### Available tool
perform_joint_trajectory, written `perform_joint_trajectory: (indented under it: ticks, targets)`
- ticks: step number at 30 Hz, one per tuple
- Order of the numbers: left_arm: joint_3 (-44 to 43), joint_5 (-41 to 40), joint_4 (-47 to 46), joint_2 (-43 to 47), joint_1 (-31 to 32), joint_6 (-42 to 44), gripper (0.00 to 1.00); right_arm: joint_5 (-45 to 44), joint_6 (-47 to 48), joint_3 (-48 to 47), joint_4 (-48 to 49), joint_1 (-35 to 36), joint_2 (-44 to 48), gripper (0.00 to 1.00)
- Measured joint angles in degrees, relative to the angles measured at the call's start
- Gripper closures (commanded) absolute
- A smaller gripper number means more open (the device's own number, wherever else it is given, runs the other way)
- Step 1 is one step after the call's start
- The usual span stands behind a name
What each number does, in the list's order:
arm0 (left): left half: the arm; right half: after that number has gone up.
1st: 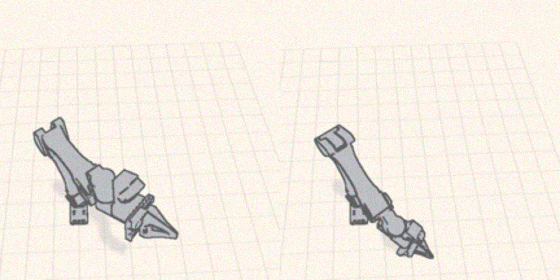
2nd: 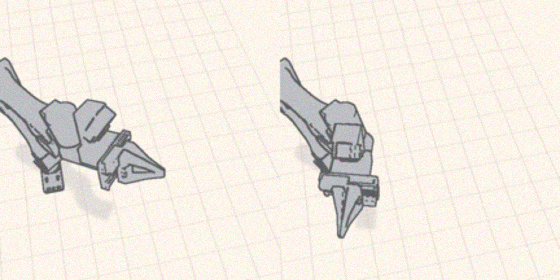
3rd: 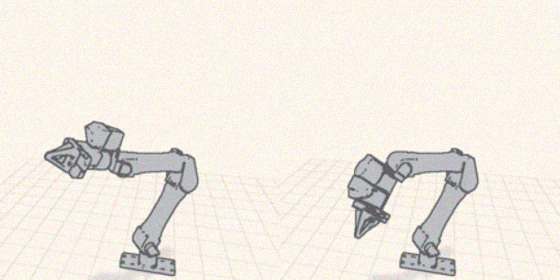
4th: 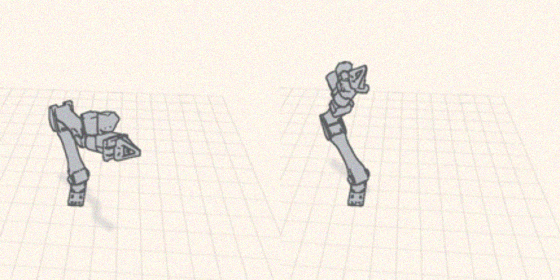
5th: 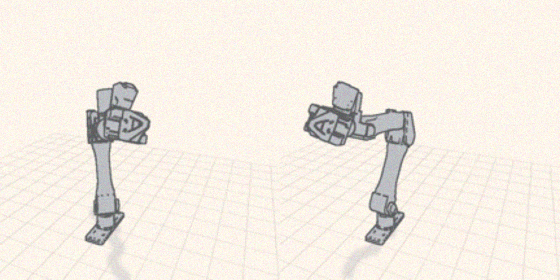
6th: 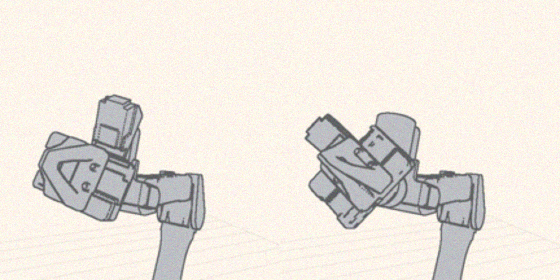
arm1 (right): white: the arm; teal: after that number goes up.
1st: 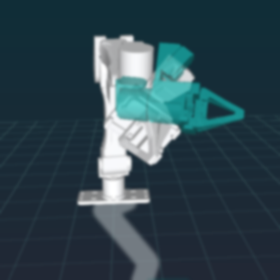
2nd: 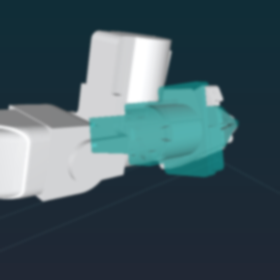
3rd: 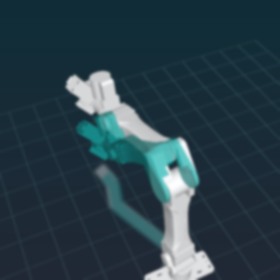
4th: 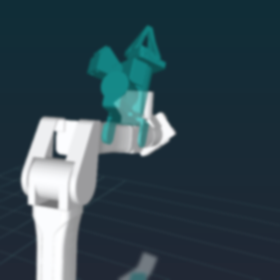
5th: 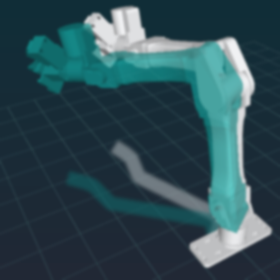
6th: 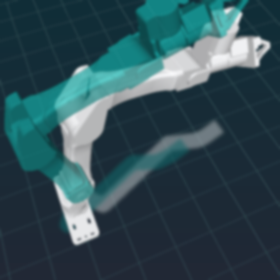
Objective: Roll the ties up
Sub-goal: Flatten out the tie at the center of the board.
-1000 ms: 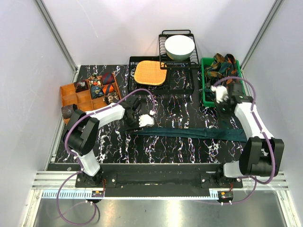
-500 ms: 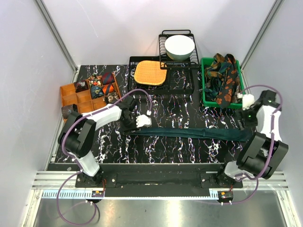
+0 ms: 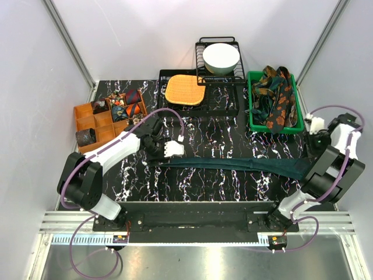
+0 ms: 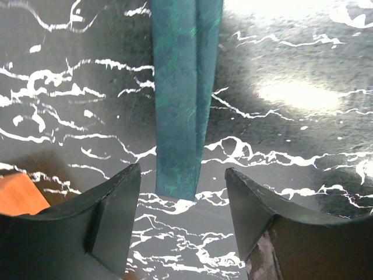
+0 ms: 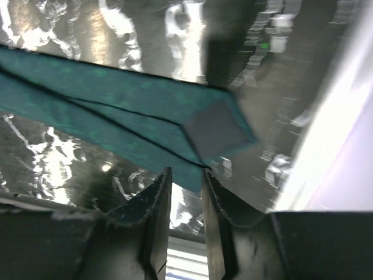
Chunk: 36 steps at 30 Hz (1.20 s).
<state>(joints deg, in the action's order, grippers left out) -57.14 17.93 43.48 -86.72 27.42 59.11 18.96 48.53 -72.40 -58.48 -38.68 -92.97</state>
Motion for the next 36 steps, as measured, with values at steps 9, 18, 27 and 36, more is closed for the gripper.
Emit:
perform_joint_trajectory:
  ticks: [9, 18, 27, 36]
  targets:
    - [-2.5, 3.7, 0.3, -3.6, 0.1, 5.2, 0.37, -1.8, -3.1, 6.6, 7.1, 4.7, -6.5, 0.74]
    - [-6.0, 3.7, 0.2, -11.5, 2.1, 5.6, 0.4, -6.0, -2.4, 9.4, 13.6, 4.7, -8.7, 0.76]
    - [-7.2, 2.1, 0.5, -15.4, 4.1, 4.3, 0.76, -7.6, -1.4, 10.7, 15.5, 4.8, -7.7, 0.77]
    - [-5.3, 1.0, 0.2, -12.0, 3.6, 4.1, 0.99, -10.1, 0.2, 12.8, 18.5, 4.9, -6.1, 0.77]
